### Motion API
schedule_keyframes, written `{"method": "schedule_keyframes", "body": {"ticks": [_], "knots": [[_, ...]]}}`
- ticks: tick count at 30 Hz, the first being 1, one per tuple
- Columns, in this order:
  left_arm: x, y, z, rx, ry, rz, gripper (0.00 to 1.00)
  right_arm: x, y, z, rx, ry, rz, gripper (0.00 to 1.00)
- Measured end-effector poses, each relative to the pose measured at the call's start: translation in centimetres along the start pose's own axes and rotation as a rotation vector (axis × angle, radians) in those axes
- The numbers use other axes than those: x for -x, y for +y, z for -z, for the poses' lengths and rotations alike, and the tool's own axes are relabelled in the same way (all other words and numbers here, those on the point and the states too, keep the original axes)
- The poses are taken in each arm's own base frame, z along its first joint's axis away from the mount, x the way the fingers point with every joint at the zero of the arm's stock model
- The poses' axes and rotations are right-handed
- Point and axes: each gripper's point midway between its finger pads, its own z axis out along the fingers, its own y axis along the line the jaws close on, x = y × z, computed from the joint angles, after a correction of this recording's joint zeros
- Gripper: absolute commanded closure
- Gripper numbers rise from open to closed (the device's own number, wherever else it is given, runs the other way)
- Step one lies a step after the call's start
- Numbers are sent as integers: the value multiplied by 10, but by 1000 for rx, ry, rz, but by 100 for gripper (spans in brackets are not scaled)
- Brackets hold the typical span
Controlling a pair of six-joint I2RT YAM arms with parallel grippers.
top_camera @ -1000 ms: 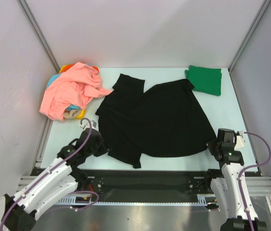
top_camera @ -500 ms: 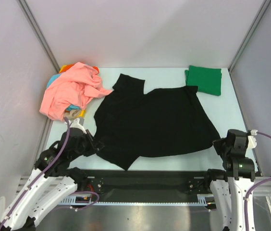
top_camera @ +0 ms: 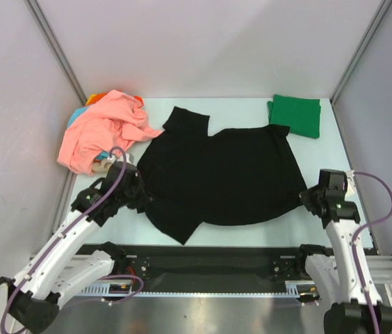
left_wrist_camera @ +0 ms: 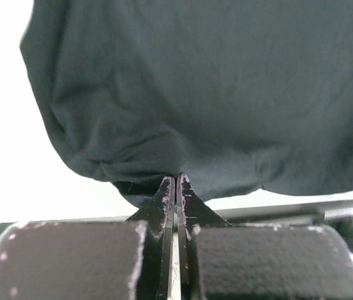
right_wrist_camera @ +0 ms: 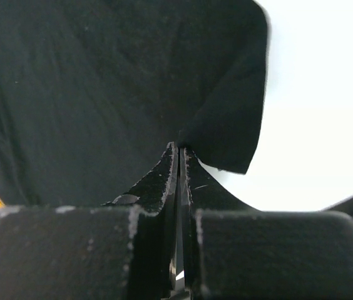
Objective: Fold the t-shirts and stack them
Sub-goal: Fold the tshirt
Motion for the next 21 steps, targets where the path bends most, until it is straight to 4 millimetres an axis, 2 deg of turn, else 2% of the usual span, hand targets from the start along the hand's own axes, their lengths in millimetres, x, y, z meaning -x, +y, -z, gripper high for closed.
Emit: {"method": "schedule_keyframes", "body": {"ticks": [7, 9, 13, 19, 20, 21], "knots": [[68, 6, -15, 73, -110, 45, 100, 3, 22, -35, -15, 33, 53, 100], [81, 6, -22, 88, -113, 44, 100, 8, 32, -47, -26, 36, 61, 100], [101, 7, -51, 123, -74, 50, 100, 21, 53, -70, -42, 26, 71, 100], [117, 20, -96, 180, 11, 94, 99, 38, 84, -110, -69, 20, 79, 100], [121, 21, -103, 185, 19, 100, 97, 41, 90, -119, -70, 21, 83, 100], [126, 21, -109, 187, 24, 107, 89, 43, 96, -128, -74, 26, 88, 100]]}}
